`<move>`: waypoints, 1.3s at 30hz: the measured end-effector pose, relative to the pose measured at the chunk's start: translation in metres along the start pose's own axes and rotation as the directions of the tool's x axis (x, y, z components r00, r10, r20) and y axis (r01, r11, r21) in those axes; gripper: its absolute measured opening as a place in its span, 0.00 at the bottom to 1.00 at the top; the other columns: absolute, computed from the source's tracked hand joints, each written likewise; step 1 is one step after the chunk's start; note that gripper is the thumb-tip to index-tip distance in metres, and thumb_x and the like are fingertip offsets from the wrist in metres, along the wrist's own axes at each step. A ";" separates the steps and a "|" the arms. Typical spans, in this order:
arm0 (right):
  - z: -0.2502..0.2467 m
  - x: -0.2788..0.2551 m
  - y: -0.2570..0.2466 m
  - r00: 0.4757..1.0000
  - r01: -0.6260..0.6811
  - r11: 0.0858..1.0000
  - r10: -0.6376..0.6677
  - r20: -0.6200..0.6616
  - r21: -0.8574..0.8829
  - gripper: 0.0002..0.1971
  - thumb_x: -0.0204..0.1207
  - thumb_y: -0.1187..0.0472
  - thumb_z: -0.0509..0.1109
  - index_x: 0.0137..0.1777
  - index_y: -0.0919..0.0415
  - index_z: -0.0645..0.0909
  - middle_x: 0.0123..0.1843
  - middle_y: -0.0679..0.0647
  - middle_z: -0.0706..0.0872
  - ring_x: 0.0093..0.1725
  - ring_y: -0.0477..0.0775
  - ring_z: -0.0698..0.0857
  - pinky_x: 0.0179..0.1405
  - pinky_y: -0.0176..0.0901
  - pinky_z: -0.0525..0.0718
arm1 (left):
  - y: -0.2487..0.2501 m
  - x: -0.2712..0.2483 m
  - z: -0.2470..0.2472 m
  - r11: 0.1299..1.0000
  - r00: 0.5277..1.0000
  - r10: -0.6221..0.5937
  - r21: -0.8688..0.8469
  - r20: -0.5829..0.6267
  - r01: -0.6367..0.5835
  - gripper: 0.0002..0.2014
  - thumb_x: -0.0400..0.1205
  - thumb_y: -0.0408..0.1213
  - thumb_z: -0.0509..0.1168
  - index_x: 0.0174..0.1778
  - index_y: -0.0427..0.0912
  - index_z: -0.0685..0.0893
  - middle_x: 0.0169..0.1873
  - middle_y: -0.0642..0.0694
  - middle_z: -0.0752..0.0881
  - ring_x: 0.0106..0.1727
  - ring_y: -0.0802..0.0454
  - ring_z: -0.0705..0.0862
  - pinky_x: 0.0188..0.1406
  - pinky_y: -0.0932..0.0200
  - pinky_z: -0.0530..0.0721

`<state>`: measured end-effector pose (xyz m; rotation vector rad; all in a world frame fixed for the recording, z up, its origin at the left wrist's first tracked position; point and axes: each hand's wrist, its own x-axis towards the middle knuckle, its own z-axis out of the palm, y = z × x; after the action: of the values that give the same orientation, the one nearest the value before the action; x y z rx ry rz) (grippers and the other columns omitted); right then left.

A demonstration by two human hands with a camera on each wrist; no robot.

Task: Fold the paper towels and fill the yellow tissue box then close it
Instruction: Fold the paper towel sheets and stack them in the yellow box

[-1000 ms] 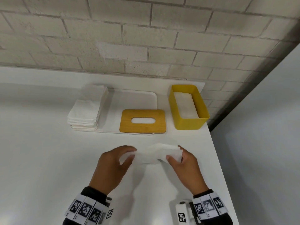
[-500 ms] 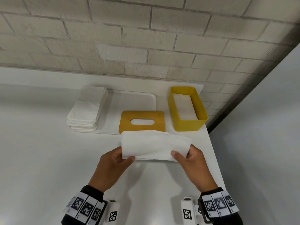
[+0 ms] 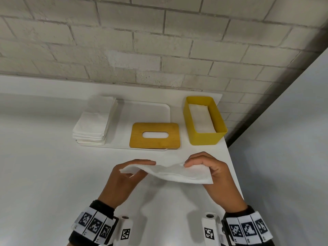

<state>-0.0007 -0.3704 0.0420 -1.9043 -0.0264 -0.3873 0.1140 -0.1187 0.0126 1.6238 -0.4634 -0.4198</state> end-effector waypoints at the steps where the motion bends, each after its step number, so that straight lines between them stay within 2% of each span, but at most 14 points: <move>1: 0.000 0.000 0.002 0.999 -0.035 0.999 0.035 -0.028 0.013 0.16 0.69 0.77 0.75 0.50 0.57 0.91 0.52 0.52 0.90 0.56 0.54 0.89 0.56 0.40 0.84 | 0.001 0.000 0.001 1.000 0.999 -0.013 0.005 -0.048 0.014 0.06 0.81 0.37 0.75 0.49 0.51 0.96 0.48 0.54 0.95 0.51 0.58 0.92 0.52 0.65 0.88; 3: 0.003 0.000 0.006 0.977 -0.174 0.981 0.183 -0.110 0.088 0.15 0.77 0.75 0.74 0.51 0.53 0.91 0.51 0.49 0.92 0.55 0.50 0.90 0.56 0.36 0.83 | -0.003 0.001 0.001 0.997 0.993 -0.026 0.068 -0.113 0.033 0.06 0.81 0.36 0.75 0.49 0.52 0.94 0.43 0.57 0.95 0.45 0.60 0.92 0.45 0.69 0.85; 5: 0.008 -0.001 0.013 0.934 -0.309 0.944 0.324 -0.151 0.112 0.13 0.81 0.70 0.73 0.56 0.51 0.90 0.54 0.44 0.93 0.57 0.45 0.90 0.61 0.40 0.85 | -0.010 0.002 -0.001 0.976 0.989 -0.039 0.207 -0.140 0.068 0.05 0.80 0.42 0.76 0.49 0.56 0.92 0.41 0.63 0.93 0.44 0.62 0.91 0.43 0.71 0.83; 9: 0.016 -0.007 0.031 0.876 -0.460 0.886 0.440 -0.195 -0.065 0.08 0.80 0.62 0.75 0.55 0.48 0.88 0.51 0.37 0.93 0.54 0.40 0.90 0.61 0.48 0.88 | -0.024 0.001 -0.004 0.883 0.996 0.053 0.469 -0.073 -0.012 0.07 0.80 0.42 0.76 0.47 0.61 0.89 0.42 0.69 0.91 0.42 0.63 0.90 0.42 0.70 0.85; 11: 0.019 -0.010 0.035 0.864 -0.479 0.874 0.453 -0.222 -0.080 0.09 0.80 0.61 0.75 0.55 0.47 0.88 0.51 0.37 0.93 0.53 0.39 0.90 0.60 0.46 0.88 | -0.025 -0.001 -0.001 0.851 0.992 0.123 0.518 -0.040 -0.085 0.09 0.81 0.37 0.76 0.48 0.60 0.90 0.43 0.68 0.90 0.43 0.64 0.89 0.42 0.71 0.84; 14: 0.020 -0.011 0.034 0.862 -0.480 0.871 0.447 -0.239 -0.106 0.05 0.80 0.61 0.75 0.51 0.48 0.87 0.44 0.39 0.92 0.45 0.41 0.89 0.47 0.39 0.87 | -0.029 0.000 0.003 0.821 0.981 0.190 0.555 -0.041 -0.136 0.09 0.81 0.36 0.76 0.50 0.57 0.91 0.43 0.67 0.90 0.44 0.64 0.88 0.42 0.70 0.84; 16: 0.023 -0.012 0.036 0.875 -0.461 0.875 0.422 -0.236 -0.148 0.07 0.80 0.61 0.75 0.49 0.46 0.86 0.41 0.38 0.91 0.44 0.38 0.88 0.42 0.27 0.82 | -0.034 0.002 0.004 0.808 0.986 0.160 0.579 -0.040 -0.108 0.07 0.81 0.42 0.75 0.53 0.58 0.91 0.44 0.66 0.91 0.43 0.65 0.88 0.44 0.68 0.86; 18: 0.025 -0.014 0.043 0.888 -0.446 0.863 0.393 -0.240 -0.238 0.08 0.79 0.60 0.75 0.52 0.44 0.87 0.42 0.37 0.91 0.45 0.36 0.87 0.43 0.23 0.80 | -0.043 0.003 0.003 0.791 0.997 0.076 0.610 -0.017 -0.050 0.08 0.81 0.48 0.74 0.55 0.59 0.89 0.46 0.67 0.90 0.44 0.64 0.88 0.46 0.64 0.89; 24: 0.029 -0.023 0.059 0.880 -0.475 0.826 0.450 -0.151 -0.302 0.12 0.79 0.66 0.75 0.47 0.44 0.88 0.45 0.30 0.89 0.49 0.35 0.87 0.46 0.24 0.80 | -0.055 -0.001 -0.001 0.746 0.999 -0.006 0.666 0.034 -0.018 0.08 0.80 0.42 0.76 0.46 0.64 0.87 0.37 0.69 0.88 0.39 0.66 0.88 0.40 0.67 0.84; 28: 0.027 -0.020 0.056 0.885 -0.463 0.827 0.412 -0.217 -0.318 0.09 0.80 0.64 0.73 0.48 0.47 0.88 0.37 0.36 0.88 0.38 0.36 0.84 0.36 0.26 0.77 | -0.039 0.000 -0.001 0.714 0.998 0.057 0.700 -0.021 -0.026 0.09 0.80 0.45 0.75 0.52 0.64 0.87 0.31 0.69 0.82 0.34 0.69 0.83 0.35 0.74 0.77; 30: 0.025 -0.017 0.053 0.885 -0.458 0.839 0.400 -0.238 -0.295 0.08 0.80 0.63 0.73 0.50 0.48 0.88 0.37 0.39 0.89 0.36 0.36 0.84 0.35 0.26 0.77 | -0.033 0.001 -0.001 0.751 0.996 0.065 0.661 -0.055 -0.013 0.14 0.78 0.47 0.77 0.57 0.66 0.84 0.34 0.69 0.83 0.36 0.68 0.83 0.38 0.77 0.77; 33: 0.025 -0.017 0.053 0.873 -0.484 0.823 0.432 -0.226 -0.297 0.09 0.79 0.61 0.74 0.49 0.42 0.85 0.41 0.39 0.90 0.41 0.36 0.86 0.38 0.27 0.78 | -0.034 0.003 -0.004 0.781 1.000 -0.026 0.624 -0.010 0.027 0.17 0.77 0.47 0.78 0.57 0.69 0.82 0.45 0.71 0.86 0.43 0.63 0.86 0.44 0.72 0.82; 36: 0.030 -0.021 0.059 0.858 -0.514 0.795 0.480 -0.185 -0.322 0.10 0.79 0.61 0.73 0.47 0.41 0.84 0.39 0.40 0.89 0.41 0.40 0.86 0.37 0.27 0.78 | -0.043 0.003 -0.006 0.743 0.991 -0.113 0.669 0.075 0.033 0.16 0.77 0.42 0.77 0.46 0.70 0.81 0.38 0.70 0.87 0.41 0.66 0.86 0.39 0.74 0.78; 39: 0.030 -0.025 0.062 0.852 -0.524 0.791 0.492 -0.179 -0.315 0.09 0.79 0.61 0.73 0.46 0.43 0.86 0.38 0.35 0.89 0.38 0.39 0.85 0.35 0.28 0.78 | -0.044 0.006 -0.004 0.741 0.992 -0.113 0.669 0.051 0.050 0.14 0.78 0.41 0.76 0.48 0.68 0.82 0.35 0.66 0.87 0.37 0.66 0.86 0.37 0.74 0.77</move>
<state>-0.0037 -0.3612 -0.0305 -2.1476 0.6508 -0.1038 0.1238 -0.1145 -0.0310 2.3437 -0.6616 -0.4153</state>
